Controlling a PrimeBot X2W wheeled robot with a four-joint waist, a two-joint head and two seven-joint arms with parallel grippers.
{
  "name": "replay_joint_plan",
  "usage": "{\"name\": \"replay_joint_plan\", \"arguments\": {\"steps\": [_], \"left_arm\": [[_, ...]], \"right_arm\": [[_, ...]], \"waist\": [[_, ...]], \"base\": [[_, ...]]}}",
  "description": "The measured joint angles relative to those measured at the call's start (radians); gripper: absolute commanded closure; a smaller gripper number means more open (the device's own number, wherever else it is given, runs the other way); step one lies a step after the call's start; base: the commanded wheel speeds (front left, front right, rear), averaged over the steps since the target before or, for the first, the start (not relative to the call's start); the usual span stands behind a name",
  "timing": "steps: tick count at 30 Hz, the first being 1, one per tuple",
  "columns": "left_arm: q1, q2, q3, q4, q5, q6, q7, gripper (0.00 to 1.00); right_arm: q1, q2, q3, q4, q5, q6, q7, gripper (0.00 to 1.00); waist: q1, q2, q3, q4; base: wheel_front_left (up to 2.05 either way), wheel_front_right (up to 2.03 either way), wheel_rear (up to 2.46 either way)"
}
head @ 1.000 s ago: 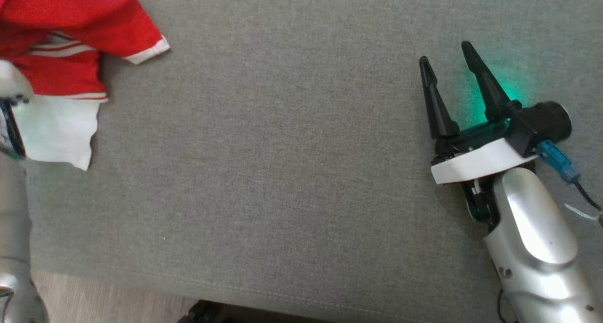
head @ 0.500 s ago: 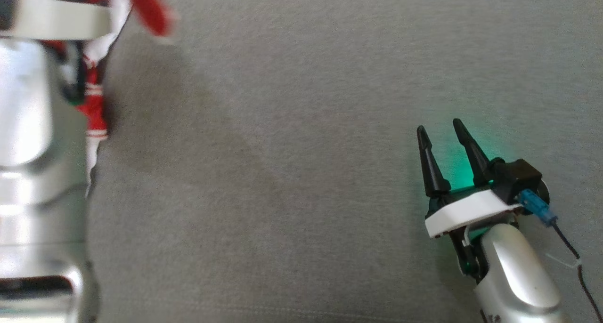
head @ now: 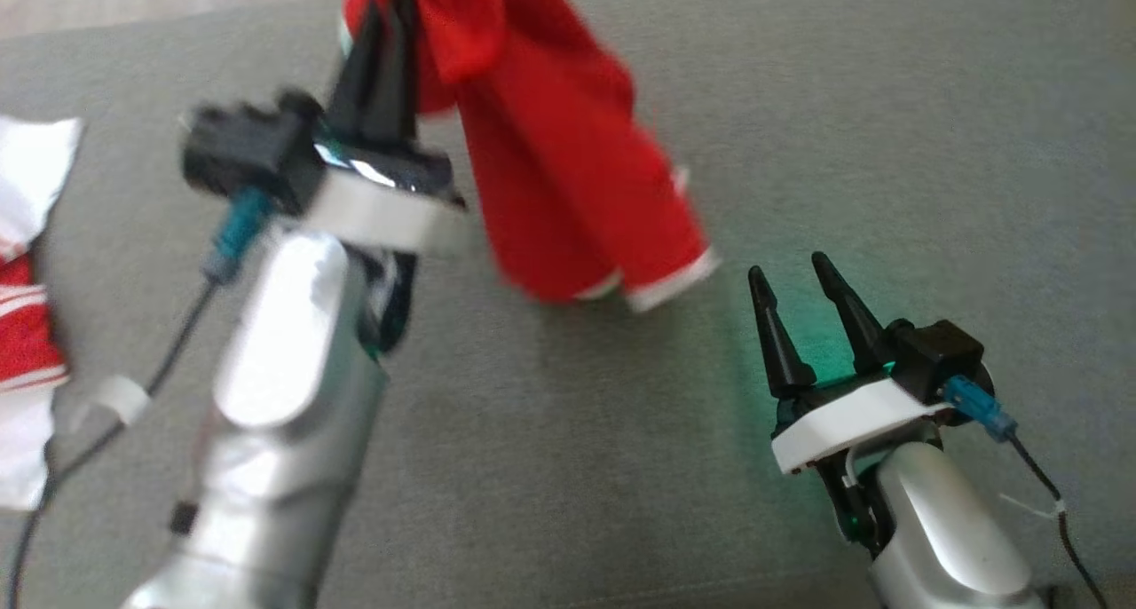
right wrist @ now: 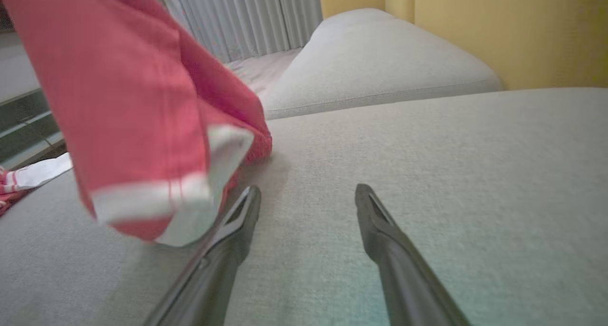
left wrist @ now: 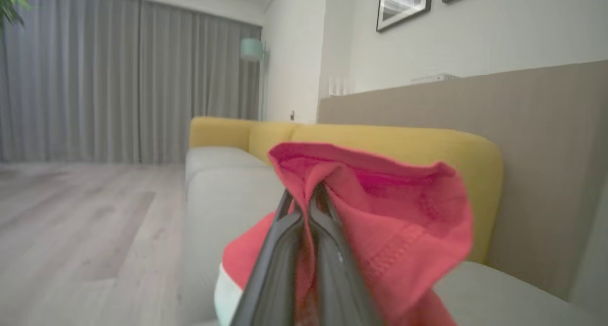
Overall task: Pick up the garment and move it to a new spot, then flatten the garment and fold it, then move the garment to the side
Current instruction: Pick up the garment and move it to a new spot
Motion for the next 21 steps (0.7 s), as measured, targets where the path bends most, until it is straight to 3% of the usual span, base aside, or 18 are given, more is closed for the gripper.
{"name": "replay_joint_plan", "arguments": {"steps": [3, 4, 5, 6, 12, 21], "left_arm": [[0.068, 0.000, -0.055, 0.038, -0.048, 0.026, 0.000, 1.00], [0.094, -0.002, -0.063, 0.053, -0.057, 0.040, 0.000, 0.67], [0.121, -0.002, -0.063, 0.068, -0.065, 0.053, 0.000, 0.67], [0.147, -0.001, -0.060, 0.089, -0.071, 0.066, 0.000, 0.00], [0.264, 0.001, 0.023, 0.118, -0.044, 0.100, 0.001, 0.00], [0.493, 0.009, 0.192, 0.048, 0.010, 0.107, 0.001, 0.00]], "right_arm": [[0.000, 0.001, 0.011, 0.004, 0.012, 0.000, 0.000, 0.00], [0.000, 0.001, 0.017, 0.006, 0.014, 0.000, 0.000, 0.00], [-0.001, 0.001, 0.024, 0.007, 0.016, 0.000, 0.000, 0.00], [-0.001, 0.001, 0.028, 0.008, 0.016, 0.000, 0.000, 0.00], [0.000, 0.002, 0.013, 0.010, 0.018, 0.000, 0.000, 0.00], [0.034, 0.003, -0.044, 0.006, 0.009, 0.000, 0.000, 0.00]], "waist": [[0.0000, 0.0000, 0.001, -0.037], [0.0000, 0.0000, 0.001, -0.047], [0.0001, 0.0000, 0.001, -0.058], [0.0000, 0.0000, 0.001, -0.067], [0.0000, 0.0000, -0.012, -0.069], [0.0000, 0.0000, -0.061, 0.023]], "base": [[0.00, 0.00, 0.00], [0.00, 0.00, 0.00], [0.00, 0.00, 0.00], [0.00, 0.00, 0.00], [0.00, 0.00, 0.00], [0.00, 0.00, 0.00]]}}
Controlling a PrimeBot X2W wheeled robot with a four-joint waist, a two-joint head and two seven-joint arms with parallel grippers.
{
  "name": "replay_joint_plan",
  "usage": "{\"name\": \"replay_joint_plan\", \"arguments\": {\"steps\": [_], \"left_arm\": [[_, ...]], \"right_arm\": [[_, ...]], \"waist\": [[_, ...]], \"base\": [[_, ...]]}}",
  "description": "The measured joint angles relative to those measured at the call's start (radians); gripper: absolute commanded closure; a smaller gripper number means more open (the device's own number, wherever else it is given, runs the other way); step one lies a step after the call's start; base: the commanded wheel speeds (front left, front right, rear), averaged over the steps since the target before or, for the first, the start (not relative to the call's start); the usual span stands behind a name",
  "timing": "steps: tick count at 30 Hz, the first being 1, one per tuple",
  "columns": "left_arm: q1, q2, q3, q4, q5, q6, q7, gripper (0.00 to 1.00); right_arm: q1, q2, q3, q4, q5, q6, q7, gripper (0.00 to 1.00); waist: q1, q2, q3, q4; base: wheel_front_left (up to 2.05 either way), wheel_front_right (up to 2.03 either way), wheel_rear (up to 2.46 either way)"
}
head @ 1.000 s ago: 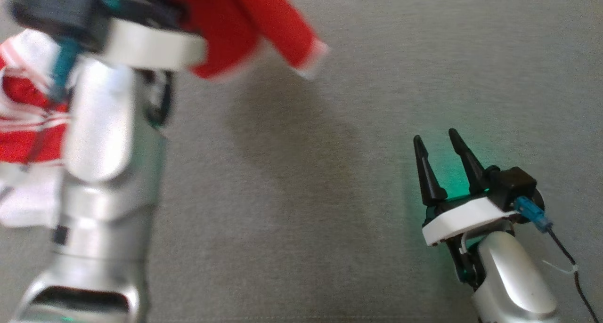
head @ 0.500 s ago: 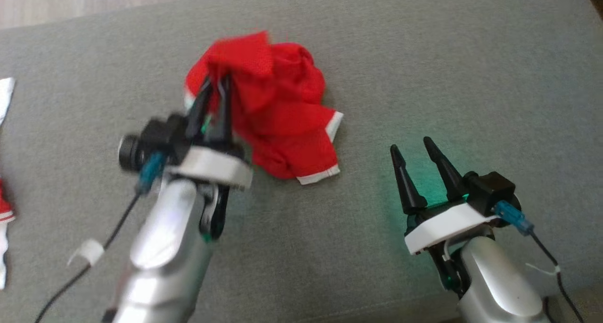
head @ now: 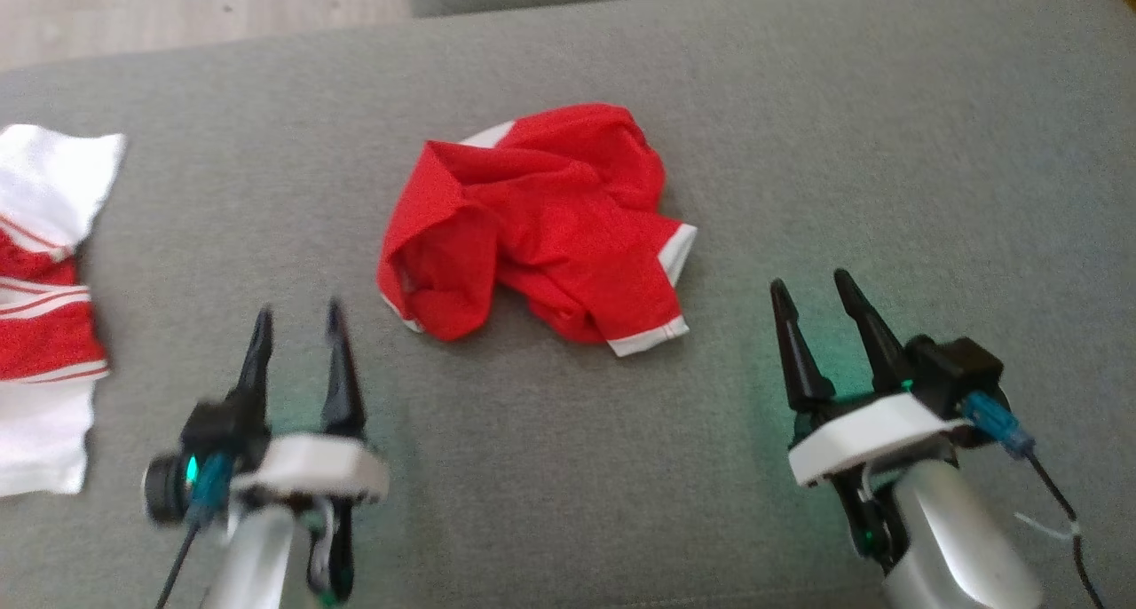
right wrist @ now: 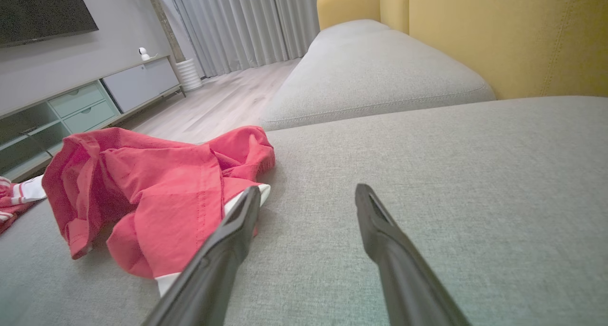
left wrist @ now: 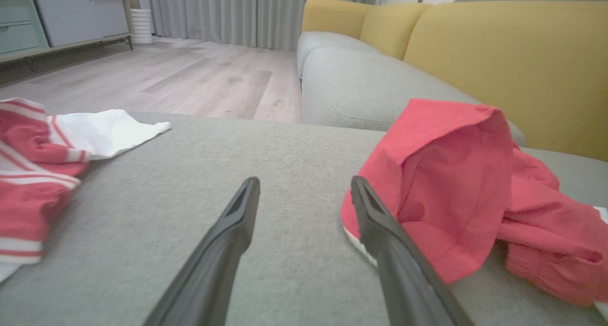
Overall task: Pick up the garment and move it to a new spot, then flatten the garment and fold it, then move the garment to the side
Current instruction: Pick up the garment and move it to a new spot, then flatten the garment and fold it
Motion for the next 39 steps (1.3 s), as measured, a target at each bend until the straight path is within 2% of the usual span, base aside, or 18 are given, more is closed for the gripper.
{"name": "replay_joint_plan", "arguments": {"steps": [8, 15, 21, 29, 39], "left_arm": [[0.148, 0.001, 0.056, -0.011, 0.006, -0.007, 0.000, 0.00], [0.250, 0.002, 0.023, -0.020, -0.008, 0.002, 0.000, 0.00], [0.233, 0.003, -0.024, -0.023, -0.030, 0.007, 0.000, 0.00], [0.205, 0.004, -0.067, -0.022, -0.044, 0.008, 0.000, 0.00], [0.160, 0.004, -0.074, -0.022, -0.043, 0.007, 0.000, 0.00]], "right_arm": [[0.077, 0.001, -0.030, 0.012, 0.000, 0.000, 0.000, 0.00], [0.130, 0.006, -0.040, 0.038, 0.000, 0.000, 0.000, 0.00], [0.122, 0.006, -0.024, 0.071, 0.002, 0.000, 0.000, 0.00], [0.034, 0.007, 0.028, 0.151, 0.136, 0.000, 0.001, 0.00], [-0.048, 0.007, 0.090, 0.250, 0.225, 0.000, 0.001, 0.00]], "waist": [[-0.0001, 0.0000, -0.081, 0.055], [-0.0002, 0.0000, -0.126, 0.100], [0.0002, 0.0000, -0.098, 0.126], [0.0002, 0.0000, -0.052, 0.181], [0.0001, 0.0000, 0.014, 0.222]], "base": [[0.00, 0.00, 0.00], [0.00, 0.00, 0.00], [0.00, 0.00, 0.00], [0.00, 0.00, 0.00], [0.00, 0.00, 0.00]]}}
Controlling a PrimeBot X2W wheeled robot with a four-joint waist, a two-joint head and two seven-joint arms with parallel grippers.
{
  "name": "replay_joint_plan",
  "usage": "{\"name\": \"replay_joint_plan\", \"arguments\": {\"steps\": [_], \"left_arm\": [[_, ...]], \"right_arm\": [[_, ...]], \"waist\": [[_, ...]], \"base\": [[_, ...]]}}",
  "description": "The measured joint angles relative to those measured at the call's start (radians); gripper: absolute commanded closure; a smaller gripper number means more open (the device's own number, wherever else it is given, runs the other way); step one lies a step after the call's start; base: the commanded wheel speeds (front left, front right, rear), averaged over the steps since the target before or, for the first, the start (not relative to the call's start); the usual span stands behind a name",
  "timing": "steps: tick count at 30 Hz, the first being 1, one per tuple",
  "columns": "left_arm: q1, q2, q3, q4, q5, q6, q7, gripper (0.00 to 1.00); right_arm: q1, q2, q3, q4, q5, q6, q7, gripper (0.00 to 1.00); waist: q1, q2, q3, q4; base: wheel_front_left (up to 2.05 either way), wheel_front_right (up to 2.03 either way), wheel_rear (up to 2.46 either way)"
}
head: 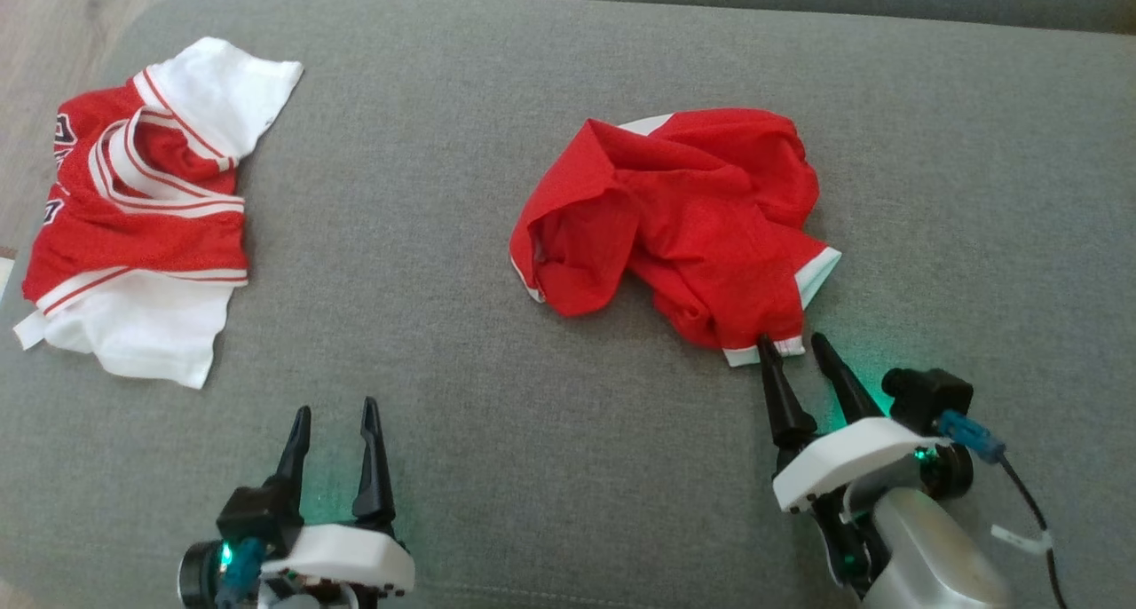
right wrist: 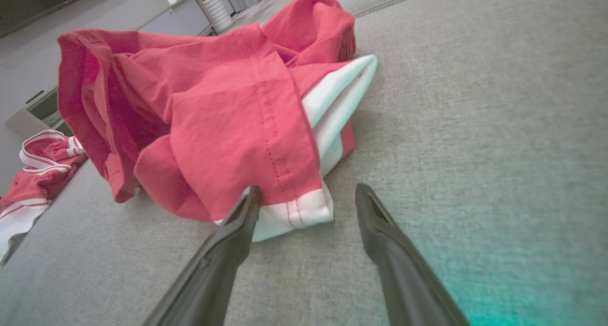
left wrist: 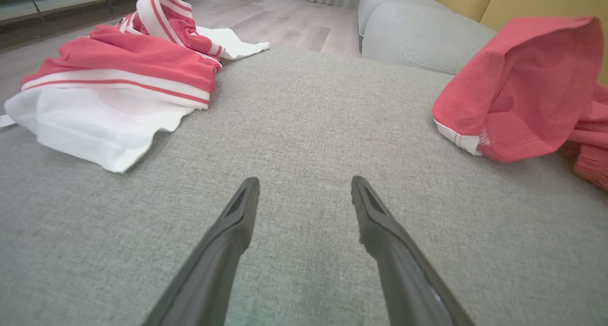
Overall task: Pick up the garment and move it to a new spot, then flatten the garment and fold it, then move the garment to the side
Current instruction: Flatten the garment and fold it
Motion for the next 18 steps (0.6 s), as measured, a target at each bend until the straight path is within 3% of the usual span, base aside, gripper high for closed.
{"name": "replay_joint_plan", "arguments": {"steps": [1, 3, 4, 11, 18], "left_arm": [[-0.003, 0.000, -0.001, 0.000, 0.000, -0.001, 0.000, 0.00], [-0.006, 0.000, -0.001, 0.004, 0.000, -0.002, 0.000, 0.00], [-0.008, 0.000, -0.001, 0.005, 0.000, -0.005, 0.000, 0.00], [-0.035, 0.000, -0.001, 0.002, 0.000, -0.004, 0.000, 0.00], [-0.035, 0.000, 0.002, 0.002, -0.001, -0.004, 0.000, 0.00]], "right_arm": [[-0.004, -0.001, 0.004, 0.001, 0.007, 0.000, 0.000, 0.02], [-0.020, -0.003, 0.014, 0.008, 0.008, 0.000, 0.000, 0.60], [-0.027, -0.003, 0.016, 0.007, 0.013, 0.000, 0.000, 0.99], [-0.040, -0.002, 0.044, 0.003, 0.021, 0.000, 0.000, 1.00], [-0.039, -0.002, 0.033, -0.078, 0.034, 0.000, 0.000, 1.00]], "waist": [[0.0000, 0.0000, 0.004, 0.001], [0.0000, 0.0000, 0.011, 0.001], [0.0000, 0.0000, 0.014, 0.000], [0.0000, 0.0000, 0.025, -0.029], [-0.0001, 0.0000, 0.022, -0.083]], "base": [[0.00, 0.00, 0.00], [0.00, 0.00, 0.00], [0.00, 0.00, 0.00], [0.00, 0.00, 0.00], [0.00, 0.00, 0.00]]}}
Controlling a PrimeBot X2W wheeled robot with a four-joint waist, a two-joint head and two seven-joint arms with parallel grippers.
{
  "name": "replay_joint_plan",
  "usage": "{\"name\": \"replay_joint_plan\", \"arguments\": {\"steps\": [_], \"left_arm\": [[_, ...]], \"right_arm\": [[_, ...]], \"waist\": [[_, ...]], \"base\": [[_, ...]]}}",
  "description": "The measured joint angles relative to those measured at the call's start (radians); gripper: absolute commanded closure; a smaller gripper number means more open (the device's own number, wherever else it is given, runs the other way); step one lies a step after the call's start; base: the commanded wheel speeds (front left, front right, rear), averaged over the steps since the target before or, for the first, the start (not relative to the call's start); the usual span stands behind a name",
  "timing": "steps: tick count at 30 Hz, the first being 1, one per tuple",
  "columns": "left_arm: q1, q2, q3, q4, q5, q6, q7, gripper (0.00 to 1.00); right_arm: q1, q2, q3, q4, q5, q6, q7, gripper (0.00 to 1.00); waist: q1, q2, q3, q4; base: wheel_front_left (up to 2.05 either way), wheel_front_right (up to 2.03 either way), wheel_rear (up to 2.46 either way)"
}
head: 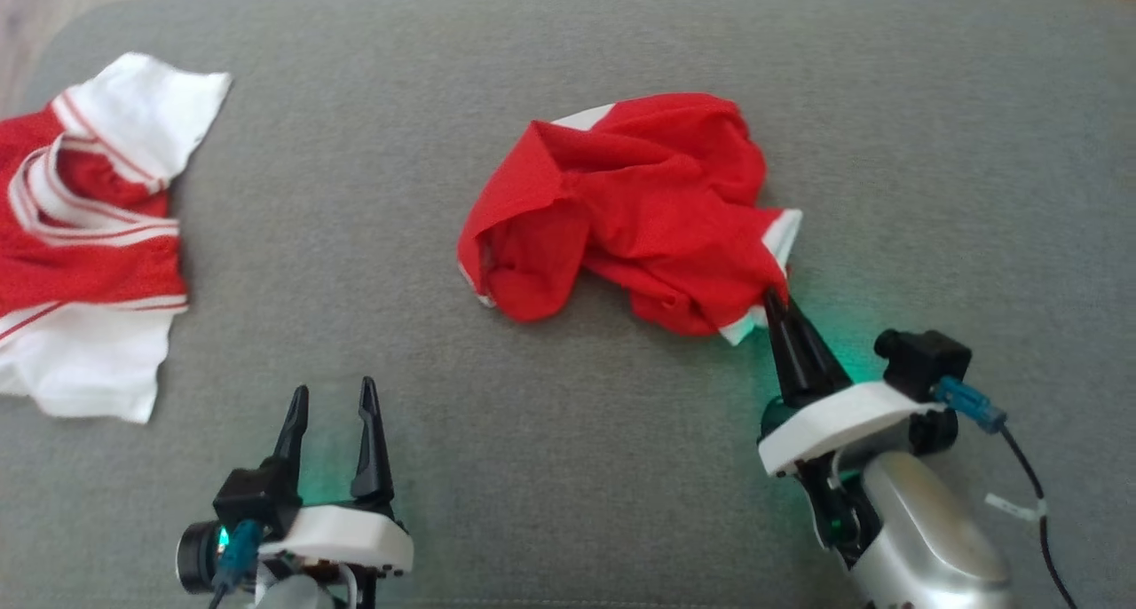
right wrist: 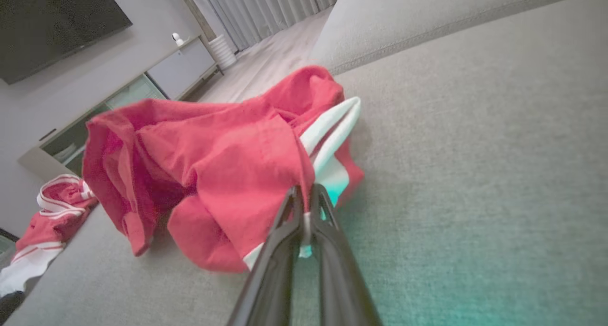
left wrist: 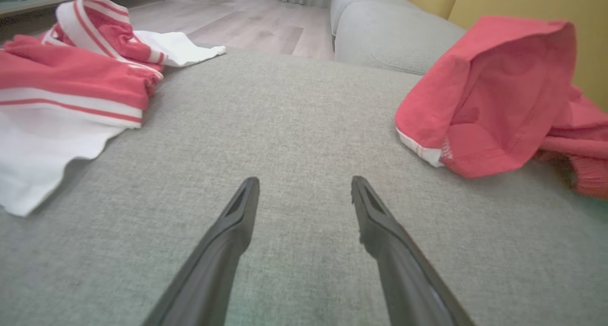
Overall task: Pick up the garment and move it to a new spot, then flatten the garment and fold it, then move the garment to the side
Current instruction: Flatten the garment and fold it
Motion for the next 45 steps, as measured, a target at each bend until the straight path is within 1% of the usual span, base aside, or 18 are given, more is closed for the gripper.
{"name": "replay_joint_plan", "arguments": {"steps": [5, 6, 11, 13, 16, 19, 24, 27, 30, 31, 32, 34, 37, 40, 41, 43, 44, 45], "left_arm": [[-0.003, 0.000, -0.001, 0.000, -0.001, 0.000, 0.000, 0.00], [-0.003, 0.000, -0.001, 0.000, -0.001, 0.000, 0.000, 0.00], [-0.005, 0.000, -0.007, 0.000, -0.009, 0.000, 0.000, 0.00], [-0.005, 0.000, -0.014, 0.004, -0.011, -0.001, 0.000, 0.00], [-0.004, 0.000, -0.020, 0.014, -0.011, -0.001, 0.000, 0.00], [-0.002, 0.000, -0.024, 0.019, -0.016, -0.001, 0.000, 0.00], [0.010, 0.000, -0.034, 0.030, -0.017, -0.001, 0.000, 0.00], [0.024, 0.000, -0.039, 0.040, -0.017, -0.001, 0.000, 0.00], [0.032, 0.000, -0.044, 0.047, -0.028, -0.001, 0.000, 0.00], [0.036, 0.000, -0.044, 0.047, -0.029, -0.001, 0.000, 0.00], [0.040, 0.001, -0.045, 0.048, -0.035, 0.000, 0.000, 0.00], [0.040, 0.001, -0.044, 0.047, -0.035, 0.001, 0.000, 0.00], [0.040, 0.001, -0.039, 0.044, -0.035, 0.008, 0.000, 0.00], [0.039, 0.001, -0.041, 0.037, -0.035, 0.007, 0.000, 0.00], [0.036, 0.001, -0.044, 0.035, -0.035, 0.007, 0.000, 0.00], [0.030, 0.001, -0.052, 0.033, -0.035, 0.007, 0.000, 0.00], [0.018, 0.001, -0.060, 0.032, -0.035, 0.007, 0.000, 0.00], [0.009, 0.001, -0.062, 0.031, -0.035, 0.007, 0.000, 0.00]], "right_arm": [[0.002, 0.000, 0.015, -0.074, 0.030, 0.000, 0.000, 1.00], [0.002, 0.000, 0.015, -0.074, 0.030, 0.000, 0.000, 1.00], [-0.002, 0.000, 0.038, -0.159, 0.065, 0.000, 0.000, 1.00], [-0.040, -0.001, 0.065, -0.207, 0.087, 0.000, 0.000, 1.00], [-0.133, -0.003, 0.115, -0.237, 0.094, 0.000, 0.000, 1.00], [-0.251, -0.010, 0.198, -0.239, 0.105, 0.000, 0.000, 1.00], [-0.422, -0.014, 0.301, -0.274, 0.196, 0.000, 0.000, 1.00], [-0.514, -0.014, 0.299, -0.320, 0.259, 0.000, 0.000, 1.00], [-0.589, -0.014, 0.245, -0.344, 0.284, 0.000, 0.000, 1.00], [-0.608, -0.014, 0.218, -0.337, 0.283, 0.000, 0.000, 1.00], [-0.630, -0.014, 0.163, -0.288, 0.270, 0.000, -0.001, 1.00], [-0.627, -0.014, 0.110, -0.202, 0.236, 0.000, -0.002, 1.00], [-0.588, -0.015, 0.018, -0.025, 0.164, 0.000, -0.002, 1.00], [-0.495, -0.030, -0.103, 0.172, 0.085, 0.000, -0.001, 1.00], [-0.458, -0.043, -0.155, 0.232, 0.059, 0.000, 0.000, 0.00], [-0.385, -0.083, -0.242, 0.305, 0.003, 0.000, 0.000, 0.00], [-0.325, -0.108, -0.322, 0.319, -0.050, 0.000, 0.000, 0.00], [-0.304, -0.111, -0.347, 0.310, -0.074, 0.000, 0.000, 0.00]], "waist": [[0.0000, 0.0000, -0.016, -0.034], [0.0000, 0.0000, -0.016, -0.034], [0.0000, 0.0000, -0.033, -0.043], [0.0000, 0.0000, -0.041, -0.032], [0.0000, 0.0000, -0.050, -0.015], [0.0000, 0.0000, -0.059, 0.004], [0.0000, 0.0000, -0.077, 0.051], [0.0000, 0.0000, -0.085, 0.082], [0.0000, 0.0000, -0.092, 0.108], [0.0000, 0.0000, -0.095, 0.115], [-0.0001, 0.0000, -0.099, 0.122], [-0.0001, 0.0000, -0.099, 0.122], [0.0000, 0.0000, -0.091, 0.112], [0.0000, 0.0000, -0.075, 0.098], [0.0001, 0.0000, -0.069, 0.093], [0.0001, 0.0000, -0.055, 0.082], [0.0001, 0.0000, -0.044, 0.068], [0.0001, 0.0000, -0.039, 0.060]], "base": [[0.00, 0.00, 0.00], [0.00, 0.00, 0.00], [0.00, 0.00, 0.00], [0.00, 0.00, 0.00], [0.00, 0.00, 0.00], [0.00, 0.00, 0.00], [0.00, 0.00, 0.00], [0.00, 0.00, 0.00], [0.00, 0.00, 0.00], [0.00, 0.00, 0.00], [0.00, 0.00, 0.00], [0.00, 0.00, 0.00], [0.00, 0.00, 0.00], [0.00, 0.00, 0.00], [0.00, 0.00, 0.00], [0.00, 0.00, 0.00], [0.00, 0.00, 0.00], [0.00, 0.00, 0.00]]}}
